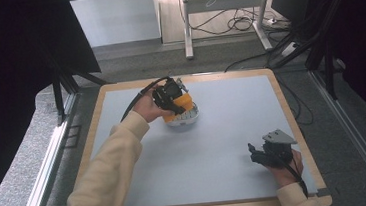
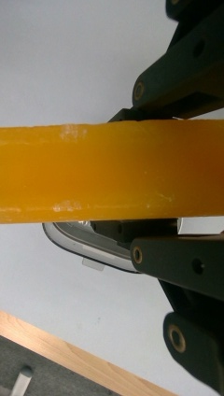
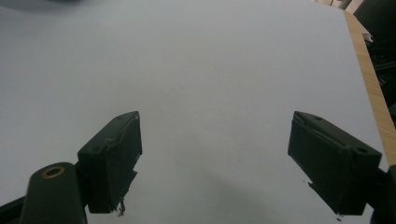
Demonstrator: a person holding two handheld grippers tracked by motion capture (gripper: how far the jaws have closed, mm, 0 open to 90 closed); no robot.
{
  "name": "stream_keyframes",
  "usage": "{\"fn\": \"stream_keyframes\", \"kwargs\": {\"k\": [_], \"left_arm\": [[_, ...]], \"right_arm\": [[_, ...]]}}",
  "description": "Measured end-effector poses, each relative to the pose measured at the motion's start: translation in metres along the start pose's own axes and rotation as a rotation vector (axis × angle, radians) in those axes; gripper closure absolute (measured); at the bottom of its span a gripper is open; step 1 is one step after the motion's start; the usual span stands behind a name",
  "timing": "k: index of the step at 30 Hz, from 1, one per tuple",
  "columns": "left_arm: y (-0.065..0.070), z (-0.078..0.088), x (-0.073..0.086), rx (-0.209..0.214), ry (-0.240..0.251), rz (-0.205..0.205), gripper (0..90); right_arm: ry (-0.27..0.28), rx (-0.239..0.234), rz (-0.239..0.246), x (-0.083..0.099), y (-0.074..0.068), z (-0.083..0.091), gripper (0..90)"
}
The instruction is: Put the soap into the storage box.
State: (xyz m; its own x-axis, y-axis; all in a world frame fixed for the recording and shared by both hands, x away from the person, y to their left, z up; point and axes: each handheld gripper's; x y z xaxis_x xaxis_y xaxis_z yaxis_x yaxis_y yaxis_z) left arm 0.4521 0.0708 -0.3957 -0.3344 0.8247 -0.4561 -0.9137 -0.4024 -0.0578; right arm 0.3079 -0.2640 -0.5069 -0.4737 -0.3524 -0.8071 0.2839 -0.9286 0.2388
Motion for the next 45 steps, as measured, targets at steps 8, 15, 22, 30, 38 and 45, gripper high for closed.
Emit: {"fn": "stream_keyframes", "kwargs": {"k": [8,15,22,30,38,45], "left_arm": [[-0.004,-0.006,-0.009,0.016,-0.006,-0.022,61.6],[-0.008,-0.017,-0.008,0.018,-0.028,-0.054,61.6],[-0.014,-0.024,-0.009,0.027,-0.045,-0.076,61.6],[-0.023,-0.031,-0.013,0.050,-0.066,-0.089,61.6],[-0.031,-0.041,-0.017,0.079,-0.090,-0.090,61.6],[-0.035,-0.047,-0.019,0.089,-0.104,-0.088,61.5]], "right_arm": [[0.001,0.001,-0.005,0.000,0.001,0.001,17.9],[0.001,0.001,0.001,0.000,0.001,0.001,17.9],[-0.003,0.002,-0.003,0.000,0.001,0.001,17.9],[-0.002,0.007,-0.002,0.001,0.002,0.001,17.9],[-0.004,0.006,-0.004,0.001,0.002,0.001,18.1],[-0.003,0.004,-0.010,0.001,0.003,0.001,18.1]]}}
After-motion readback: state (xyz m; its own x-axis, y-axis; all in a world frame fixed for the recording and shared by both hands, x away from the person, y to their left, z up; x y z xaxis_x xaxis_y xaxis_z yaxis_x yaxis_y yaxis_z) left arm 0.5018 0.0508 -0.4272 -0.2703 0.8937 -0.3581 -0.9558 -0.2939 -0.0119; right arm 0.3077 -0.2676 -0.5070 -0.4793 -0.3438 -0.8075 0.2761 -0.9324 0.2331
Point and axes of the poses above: each handheld gripper's, and its own axes: z roughly backward along the jaws, x roughly out of its underside, y roughly to its right, and after that the axes turned 6 degrees about x, right-handed
